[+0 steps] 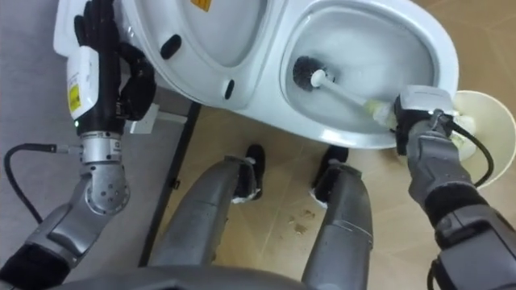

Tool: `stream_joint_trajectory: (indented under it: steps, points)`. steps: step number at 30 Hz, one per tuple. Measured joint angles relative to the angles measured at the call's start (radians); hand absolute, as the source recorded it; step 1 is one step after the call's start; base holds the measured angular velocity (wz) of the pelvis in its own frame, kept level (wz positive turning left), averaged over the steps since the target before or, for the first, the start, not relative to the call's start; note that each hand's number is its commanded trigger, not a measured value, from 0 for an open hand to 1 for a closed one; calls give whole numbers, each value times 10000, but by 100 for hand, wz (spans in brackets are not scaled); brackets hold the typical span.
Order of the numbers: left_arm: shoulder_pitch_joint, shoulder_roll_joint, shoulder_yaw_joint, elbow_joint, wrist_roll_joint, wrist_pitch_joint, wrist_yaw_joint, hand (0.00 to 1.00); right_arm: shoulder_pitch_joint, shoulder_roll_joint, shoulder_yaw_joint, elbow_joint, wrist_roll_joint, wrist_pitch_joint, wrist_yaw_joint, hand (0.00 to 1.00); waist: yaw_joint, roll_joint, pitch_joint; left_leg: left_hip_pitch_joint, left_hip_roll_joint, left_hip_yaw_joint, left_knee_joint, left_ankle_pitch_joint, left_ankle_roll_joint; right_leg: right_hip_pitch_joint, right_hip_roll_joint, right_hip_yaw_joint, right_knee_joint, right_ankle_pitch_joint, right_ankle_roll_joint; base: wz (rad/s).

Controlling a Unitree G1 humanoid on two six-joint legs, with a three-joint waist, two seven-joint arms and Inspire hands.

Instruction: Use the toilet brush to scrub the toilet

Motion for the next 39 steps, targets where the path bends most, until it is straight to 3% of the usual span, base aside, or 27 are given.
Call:
stream_joint_trajectory:
  steps: [3, 6, 8, 11, 13, 16, 18, 21, 23, 27, 31, 34, 38, 39]
  points:
    - [8, 3, -98, 280, -301, -93, 155, 0, -8, 310, -2, 170, -268, 220, -107, 100, -39, 79, 3, 192, 50, -54, -151, 23, -57, 198, 95, -29, -133, 8, -2, -1]
    - [-17, 23, -90, 490, -362, -130, 272, 0, -299, 348, 182, 901, 65, -45, -501, 100, -5, 76, 13, 336, 150, -68, -226, 5, -128, 338, 127, -77, -218, -2, -39, -3]
    - [-90, 34, -142, 494, -427, -82, 267, 0, -448, 232, 510, 1388, 930, -386, -944, 100, -4, -17, 44, 450, 119, -61, -344, 38, -170, 399, 102, -56, -216, -30, -38, 7]
    - [-102, 112, -145, 244, -390, 75, 237, 0, -661, 39, 388, 2111, 2283, -1237, -1285, 100, -43, -216, 96, 444, 28, -61, -407, 39, -167, 331, 28, -11, -150, -116, -83, 9]
    - [-103, 112, -121, 50, -269, 105, 226, 0, -662, -178, 95, 2421, 2981, -1957, -1307, 100, -120, -478, 106, 338, -221, 28, -409, 78, -103, 39, -324, 28, 264, -252, -53, 20]
    - [-210, 58, -108, -59, 122, 129, 114, 0, -670, -519, 98, 2514, 2949, -2412, -1135, 100, -192, -628, 132, 164, -332, 238, -249, 125, 3, -229, -641, 86, 661, -354, 42, 19]
    - [-295, 2, -117, -172, 154, 128, -39, 0, -670, -662, 96, 2530, 2648, -2513, -1130, 100, -172, -643, 148, 137, -365, 333, -240, 163, 68, -299, -718, 112, 667, -331, 79, 8]
    - [-308, -4, -130, -224, 312, 131, -317, 0, -642, -784, 121, 2472, 1789, -2446, -1185, 100, -4, -615, 138, 103, -413, 443, -103, 112, 193, -356, -729, 236, 674, -255, 196, -15]
    - [-318, -17, -200, -220, 299, 131, -357, 0, -561, -763, 230, 2382, 1249, -2197, -1416, 100, 20, -510, 130, 110, -414, 454, -94, 105, 226, -301, -759, 200, 576, -181, 268, -9]
    - [-291, -391, -261, 23, 309, 125, -310, 0, -185, -314, 212, 1778, 308, -1073, -1851, 100, 42, 1, 75, 187, -184, 453, -139, 89, 270, 86, -481, 1, -39, 129, 347, -10]
    - [-43, -444, -260, 273, 11, 27, -117, 0, 133, 356, -49, 1212, -564, -158, -1810, 100, -36, 213, -27, 391, -16, 469, -421, 138, 198, 350, -185, -13, -493, 294, 276, -12]
    - [114, -436, -92, 577, -115, -66, -98, 0, 259, 851, -233, 1070, -656, 124, -1483, 100, -145, 272, -55, 704, 52, 354, -711, 236, 26, 630, -27, -35, -642, 248, 212, -4]
    - [178, -433, 259, 637, -132, -8, -126, 0, 167, 926, -241, 1168, -685, 75, -1256, 100, -238, 244, -38, 799, 205, 146, -854, 259, -162, 780, 105, -224, -729, 109, 30, 6]
    - [186, -429, 328, 671, -115, 28, -151, 0, 63, 930, -216, 1355, -688, -67, -1119, 100, -201, 144, 17, 845, 237, 125, -845, 230, -184, 811, 97, -240, -664, 36, -22, 0]
